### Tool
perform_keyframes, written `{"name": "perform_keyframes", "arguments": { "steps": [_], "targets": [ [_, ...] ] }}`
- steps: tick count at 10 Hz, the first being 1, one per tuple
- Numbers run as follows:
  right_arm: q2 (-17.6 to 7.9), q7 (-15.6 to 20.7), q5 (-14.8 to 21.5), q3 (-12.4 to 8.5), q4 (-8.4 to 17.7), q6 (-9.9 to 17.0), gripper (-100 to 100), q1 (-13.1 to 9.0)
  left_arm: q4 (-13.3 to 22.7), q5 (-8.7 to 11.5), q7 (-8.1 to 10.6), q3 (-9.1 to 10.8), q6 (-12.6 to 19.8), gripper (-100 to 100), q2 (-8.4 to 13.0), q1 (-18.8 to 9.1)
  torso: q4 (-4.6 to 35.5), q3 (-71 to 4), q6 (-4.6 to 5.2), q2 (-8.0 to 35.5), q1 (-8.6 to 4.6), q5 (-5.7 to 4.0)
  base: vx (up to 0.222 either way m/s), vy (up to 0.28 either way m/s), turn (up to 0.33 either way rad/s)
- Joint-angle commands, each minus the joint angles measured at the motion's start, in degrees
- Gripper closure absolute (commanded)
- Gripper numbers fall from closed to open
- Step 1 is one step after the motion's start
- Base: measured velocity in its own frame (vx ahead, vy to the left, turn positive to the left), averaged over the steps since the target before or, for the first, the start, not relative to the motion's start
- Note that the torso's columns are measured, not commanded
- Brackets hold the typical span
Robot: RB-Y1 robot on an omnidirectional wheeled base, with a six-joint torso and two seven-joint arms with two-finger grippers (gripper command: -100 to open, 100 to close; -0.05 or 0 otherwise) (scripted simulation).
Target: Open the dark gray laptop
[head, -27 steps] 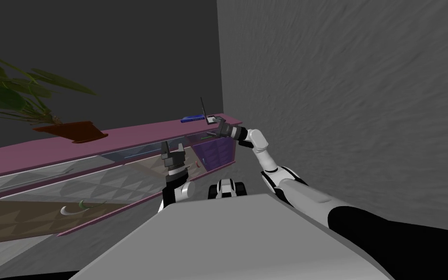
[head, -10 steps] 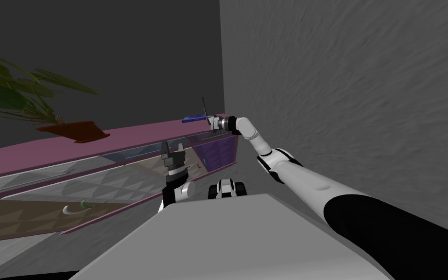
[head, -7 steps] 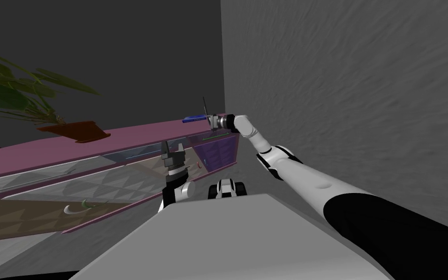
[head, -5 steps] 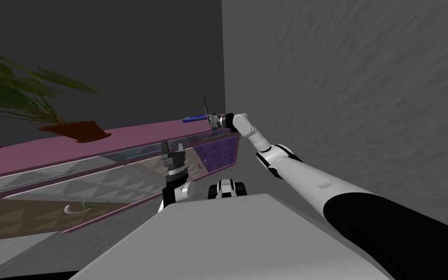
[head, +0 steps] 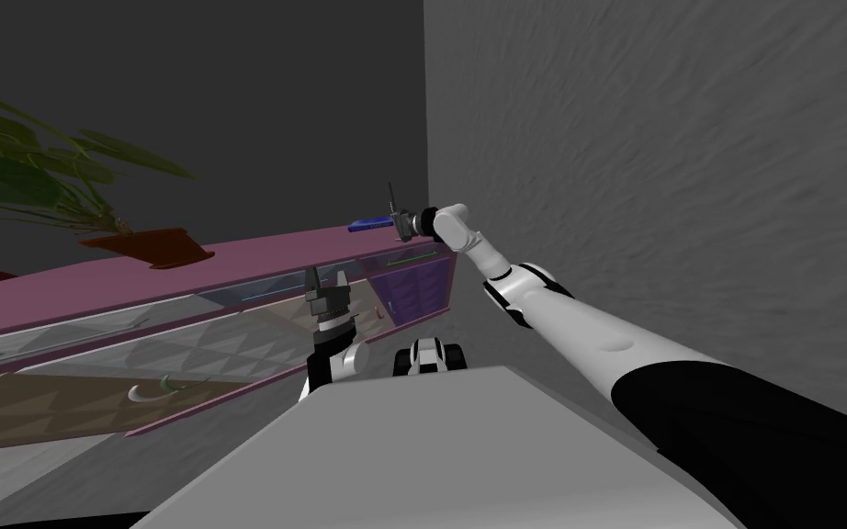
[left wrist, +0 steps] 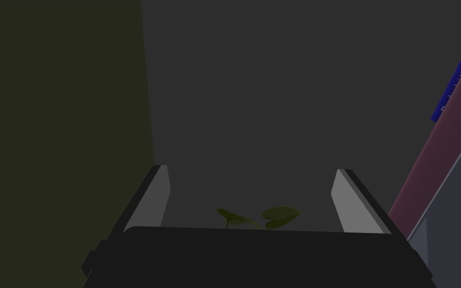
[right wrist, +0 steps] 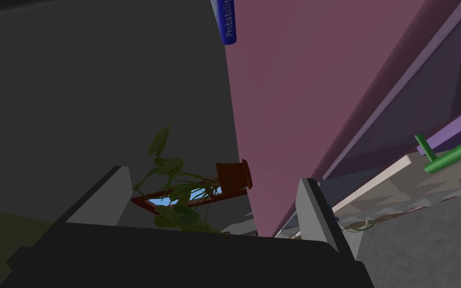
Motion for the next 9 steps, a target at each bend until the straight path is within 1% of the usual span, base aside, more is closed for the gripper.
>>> {"name": "perform_keyframes", "arguments": {
  "steps": [1,2,3,4,5,6,8,9],
  "targets": [
    [-0.6,-0.2,3.9,1.6,1.9,-0.7,-100,-3.2,0.0,0.0,0.0,0.0,0.0,0,0.0,0.0,0.0,0.0,0.01,0.0,-0.06,-0.02,0.026,0.036,0.034],
    [-0.6,-0.2,5.3,1.6,1.9,-0.7,-100,-3.2,0.0,0.0,0.0,0.0,0.0,0,0.0,0.0,0.0,0.0,-0.01,0.0,0.02,0.01,0.033,0.035,0.021],
    [-0.6,-0.2,5.8,1.6,1.9,-0.7,-100,-3.2,0.0,0.0,0.0,0.0,0.0,0,0.0,0.0,0.0,0.0,0.0,0.0,0.0,0.0,0.016,0.016,-0.001],
    [-1.0,-0.2,7.9,2.9,3.7,-1.2,-100,-5.8,0.0,0.0,0.0,0.0,0.0,0,0.0,0.0,0.0,0.0,0.01,0.0,-0.08,-0.02,0.028,0.031,0.04],
    [-1.0,-0.2,9.5,2.9,3.7,-1.2,-100,-5.8,0.0,0.0,0.0,0.0,0.0,0,0.0,0.0,0.0,0.0,-0.01,0.0,-0.01,-0.01,0.025,0.035,0.024],
    [-1.5,-0.2,11.1,4.2,5.4,-1.6,-100,-8.2,0.0,0.0,0.0,0.0,0.0,0,0.0,0.0,0.0,0.0,0.0,0.0,0.0,0.0,0.039,0.052,0.042],
    [-1.5,-0.2,13.6,4.2,5.4,-1.6,-100,-8.2,0.0,0.0,0.0,0.0,0.0,0,0.0,0.0,0.0,0.0,0.0,0.0,-0.01,0.0,0.022,0.029,0.006],
    [-2.1,-0.2,15.5,5.4,7.0,-2.1,-100,-10.5,0.0,0.0,0.0,0.0,0.0,0,0.0,0.0,0.0,0.0,0.01,0.1,-0.12,-0.04,0.022,0.028,0.031]
  ]
}}
